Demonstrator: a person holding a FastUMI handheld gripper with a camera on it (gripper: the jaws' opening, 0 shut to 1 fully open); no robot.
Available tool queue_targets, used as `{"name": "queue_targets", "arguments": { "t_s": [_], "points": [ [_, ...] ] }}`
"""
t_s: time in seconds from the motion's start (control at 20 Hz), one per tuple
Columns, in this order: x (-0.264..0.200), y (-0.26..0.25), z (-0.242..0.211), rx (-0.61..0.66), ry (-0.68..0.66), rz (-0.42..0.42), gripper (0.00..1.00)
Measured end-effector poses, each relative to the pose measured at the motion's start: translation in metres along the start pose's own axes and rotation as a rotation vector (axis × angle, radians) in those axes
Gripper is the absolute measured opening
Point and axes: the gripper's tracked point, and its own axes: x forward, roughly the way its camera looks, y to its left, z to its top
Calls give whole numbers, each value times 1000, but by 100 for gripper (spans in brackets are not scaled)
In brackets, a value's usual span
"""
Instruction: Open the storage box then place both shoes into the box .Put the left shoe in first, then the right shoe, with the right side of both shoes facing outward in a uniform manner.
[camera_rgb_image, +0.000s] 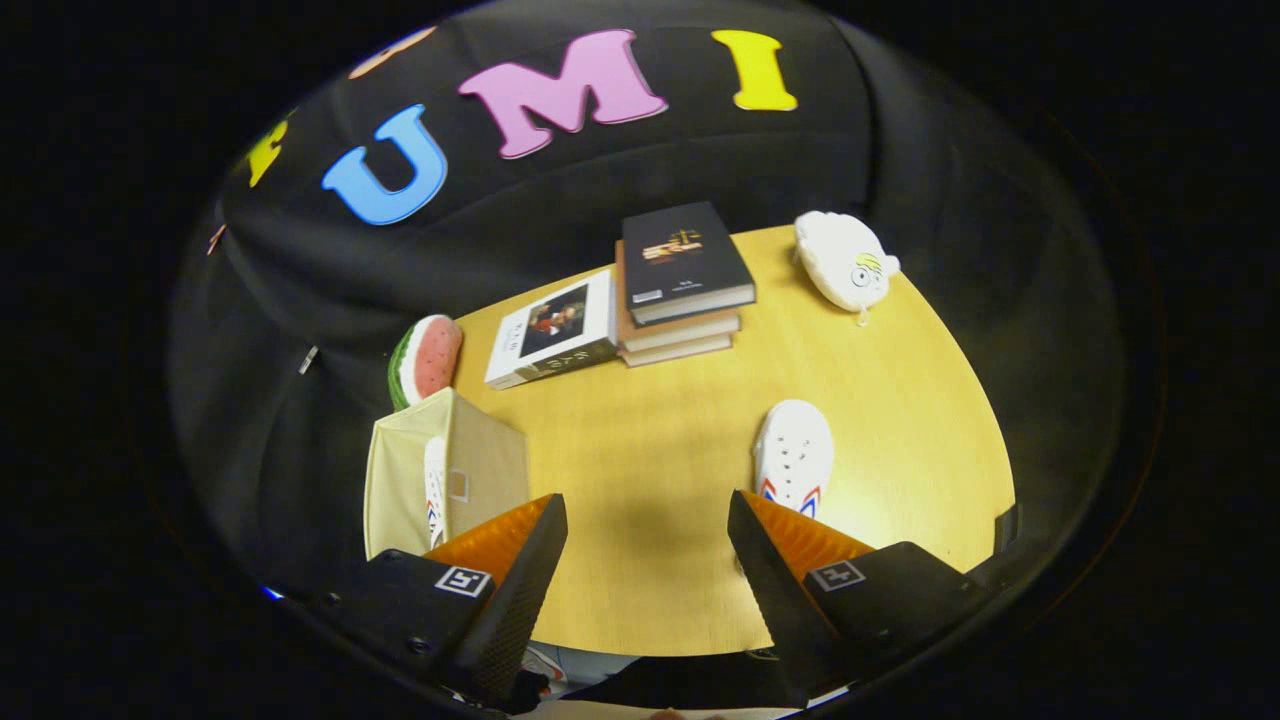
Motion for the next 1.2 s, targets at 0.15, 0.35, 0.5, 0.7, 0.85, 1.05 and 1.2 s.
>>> {"name": "queue_targets", "arguments": {
  "t_s": [0.15,0.35,0.5,0.7,0.85,1.05,1.2],
  "points": [
    [9,-56,-10,42,23,-66,99],
    [37,-113,-30,92,94,-133,99],
    [57,-122,-56,197,204,-78,99],
    [87,-143,-72,271,262,-84,99],
    [106,-155,-73,290,289,-96,99],
    [132,-164,-78,288,338,-104,99],
    [145,-156,-83,256,371,-79,99]
  ]
}}
